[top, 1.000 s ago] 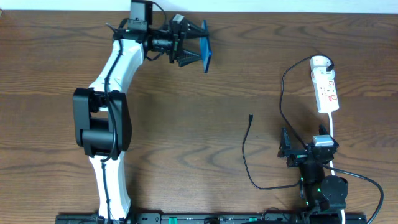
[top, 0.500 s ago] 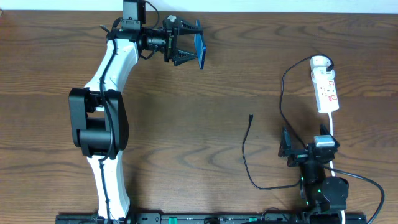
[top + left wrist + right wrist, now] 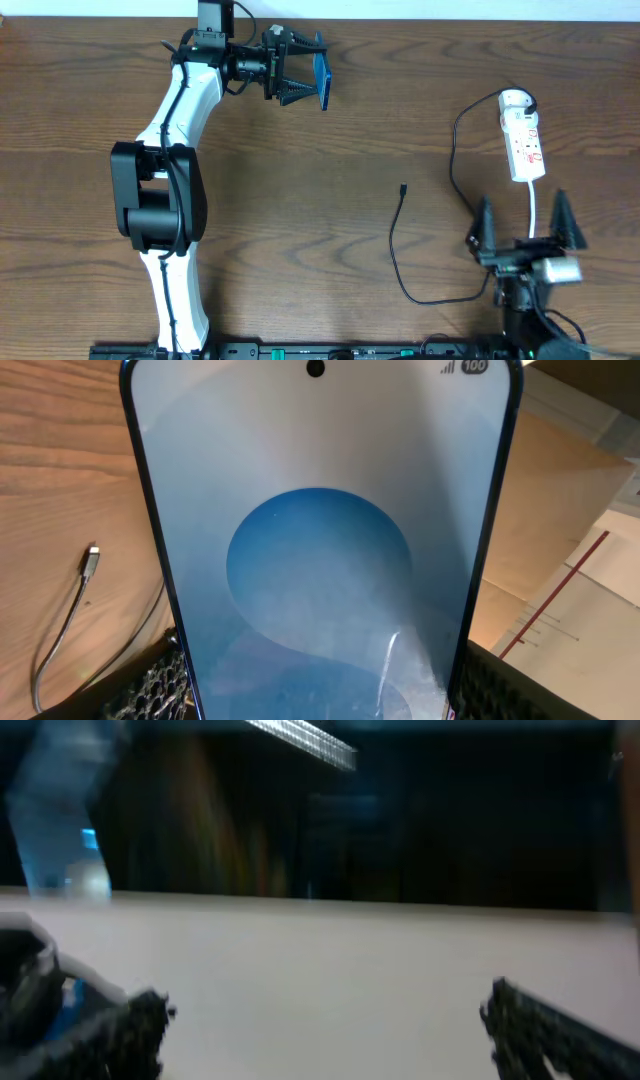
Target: Plug charger to phone and switch on socket
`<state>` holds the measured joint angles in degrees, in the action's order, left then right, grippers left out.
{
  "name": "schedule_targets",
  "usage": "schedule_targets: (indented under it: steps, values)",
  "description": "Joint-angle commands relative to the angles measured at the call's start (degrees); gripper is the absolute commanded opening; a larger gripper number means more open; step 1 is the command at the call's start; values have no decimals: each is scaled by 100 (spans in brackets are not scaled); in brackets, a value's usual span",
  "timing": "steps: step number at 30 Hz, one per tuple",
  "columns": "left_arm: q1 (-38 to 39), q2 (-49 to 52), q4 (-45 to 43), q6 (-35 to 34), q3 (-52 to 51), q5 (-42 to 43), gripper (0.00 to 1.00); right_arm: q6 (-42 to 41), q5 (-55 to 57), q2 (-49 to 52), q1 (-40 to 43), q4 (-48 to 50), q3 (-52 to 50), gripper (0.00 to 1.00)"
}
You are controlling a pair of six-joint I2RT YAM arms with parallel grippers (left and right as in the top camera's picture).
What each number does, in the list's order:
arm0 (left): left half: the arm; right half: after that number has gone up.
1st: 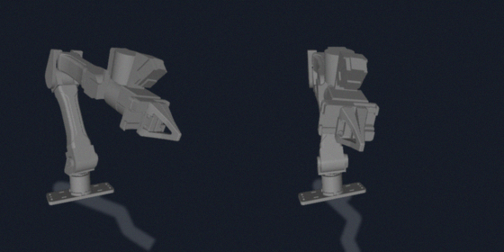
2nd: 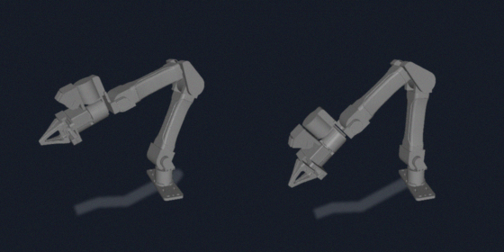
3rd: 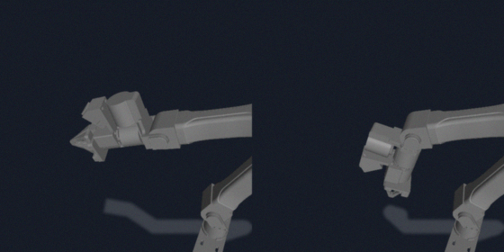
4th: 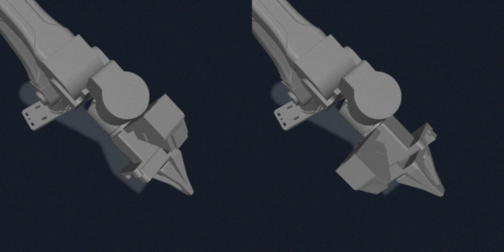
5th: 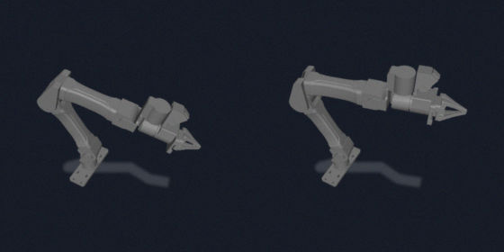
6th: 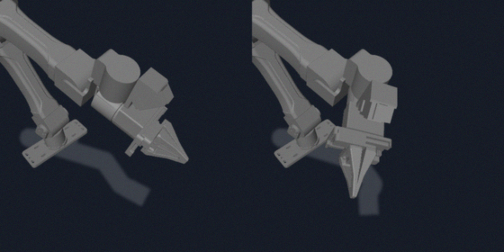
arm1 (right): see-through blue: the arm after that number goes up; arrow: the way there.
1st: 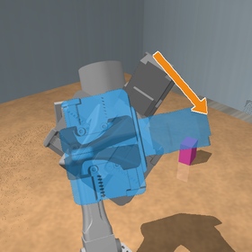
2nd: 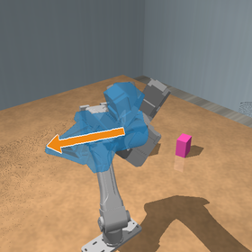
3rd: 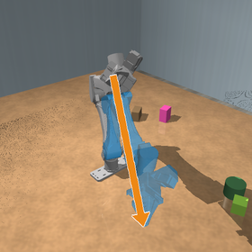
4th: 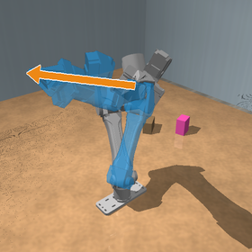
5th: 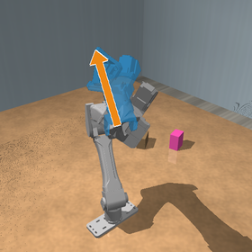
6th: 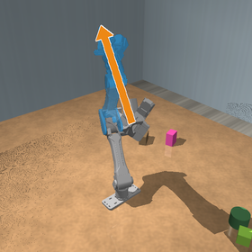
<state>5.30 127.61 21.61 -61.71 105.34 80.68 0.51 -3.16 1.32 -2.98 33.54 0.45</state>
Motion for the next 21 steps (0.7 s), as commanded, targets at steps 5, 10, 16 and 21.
schedule_targets:
  steps: [5,10,16,21]
  values:
    - [-26,-225,-35,-11,28,243,78,310,240,1451,-33,-363,1325,99]
    - [-26,-225,-35,-15,28,221,77,446,-61,3462,-33,-1362,3187,99]
    - [-26,-225,-33,-81,28,76,77,393,-3193,5639,-35,-2111,5007,99]
    - [-26,-225,-33,-142,28,74,77,-177,-5571,6846,-129,-846,5254,99]
